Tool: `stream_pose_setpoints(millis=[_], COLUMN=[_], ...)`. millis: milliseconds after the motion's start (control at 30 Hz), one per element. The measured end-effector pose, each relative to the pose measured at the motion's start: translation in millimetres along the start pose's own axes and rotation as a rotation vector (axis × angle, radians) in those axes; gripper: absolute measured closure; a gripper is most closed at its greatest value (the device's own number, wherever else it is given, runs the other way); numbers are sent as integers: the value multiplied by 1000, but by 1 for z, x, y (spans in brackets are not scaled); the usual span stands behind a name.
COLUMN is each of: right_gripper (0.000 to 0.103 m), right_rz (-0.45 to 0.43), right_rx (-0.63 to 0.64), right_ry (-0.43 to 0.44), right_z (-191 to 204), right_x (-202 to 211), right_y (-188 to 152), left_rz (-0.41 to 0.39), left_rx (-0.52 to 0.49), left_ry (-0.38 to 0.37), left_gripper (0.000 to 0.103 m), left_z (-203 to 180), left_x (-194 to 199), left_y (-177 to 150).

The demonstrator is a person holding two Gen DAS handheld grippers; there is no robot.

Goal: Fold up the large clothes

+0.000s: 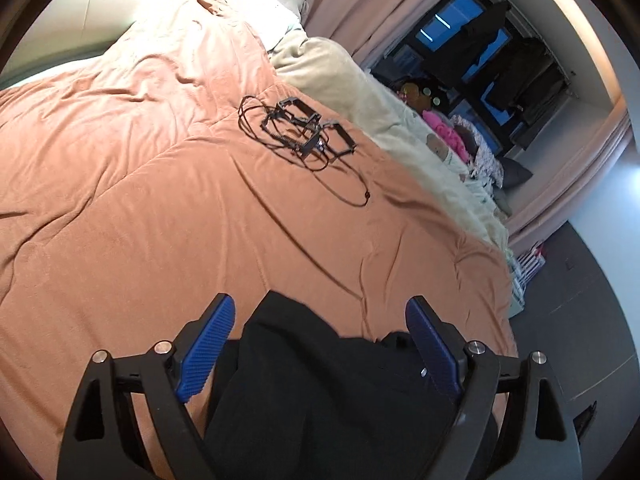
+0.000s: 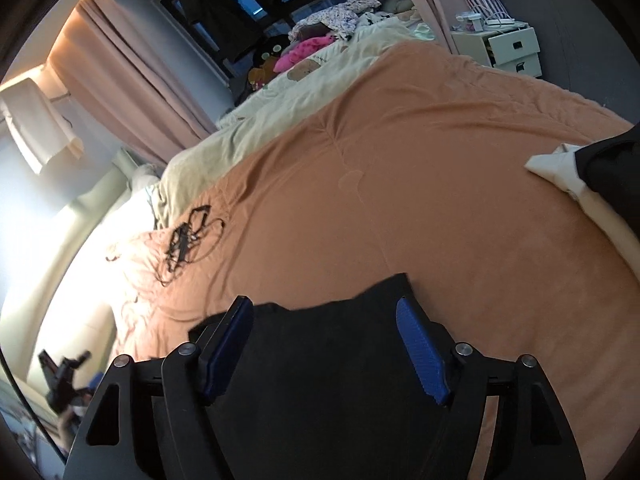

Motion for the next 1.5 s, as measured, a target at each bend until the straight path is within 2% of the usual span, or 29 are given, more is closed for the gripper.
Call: stream_pose_setpoints(millis=[100,200,233,300,333,400,500,533,567,633,700,767,800,833,867,900,933,967,1000,1133,1200,1300,1400,1500], right_gripper=[29,29,29,29,29,29,29,32,35,42,42,48,58,67,71,88,95,96,97,98,99,99,99,96], right_rz=[25,123,123,207,207,267,285,290,293,304,321,348,359,366,377,370,370,365,319,250,205,156,139,203], right_rx=[21,46,46,36,36,16,2,2,2,5,8,6,2,2,3,25,25,33,45,84,99,101,104,90], right_ry=[-38,-121,-121,-150,-150,-157,-145,-144,-147,-150,-146,-144,-144,-140,-134,-128,-128,-116,-119,-113,-94,-77,-127,-199], right_z=[-3,-17,-17,-33,-33,-47,-52,-52,-53,-53,-52,-53,-53,-52,-50,-45,-45,-43,-37,-24,-19,-13,-10,-12], right_x=[-4,-19,-19,-39,-39,-59,-70,-74,-78,-88,-100,-113,-120,-124,-129,-133,-133,-132,-127,-112,-100,-89,-97,-123], right_y=[-1,-10,-10,-15,-15,-19,-18,-16,-14,-8,1,8,11,14,16,20,20,22,27,34,38,43,47,48], left_rz=[75,155,179,226,250,284,305,312,317,325,337,347,352,348,344,340,335,331,322,248,204,168,186,263], left_rx=[-56,-80,-82,-86,-92,-101,-110,-116,-118,-120,-129,-134,-141,-153,-163,-172,-170,-168,-170,-207,-174,-162,-191,-123], left_ry=[65,126,142,170,181,204,217,224,230,240,232,220,220,223,224,221,221,229,230,227,193,186,228,228], left_gripper=[16,30,32,33,33,33,36,41,43,43,43,43,44,50,55,68,89,96,98,99,99,99,99,99], left_z=[5,17,22,30,32,36,36,36,36,34,31,28,27,25,24,22,22,23,22,15,18,16,10,19], left_x=[-10,-27,-34,-48,-56,-72,-87,-94,-98,-108,-118,-126,-130,-134,-138,-141,-143,-145,-145,-130,-118,-111,-123,-136], left_y=[-10,-21,-23,-27,-29,-31,-32,-31,-29,-24,-18,-13,-11,-9,-7,-5,-3,-1,0,5,12,18,19,22])
Point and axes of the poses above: each gripper's, at about its wrist camera, not at the fingertips, and x roughly against the way its jaws point, z to its left, y to its top, the point moved 2 cm from there along -x, roughly the way its jaws point, and after that the axes turned 9 degrees about z, right-handed, at the moved point
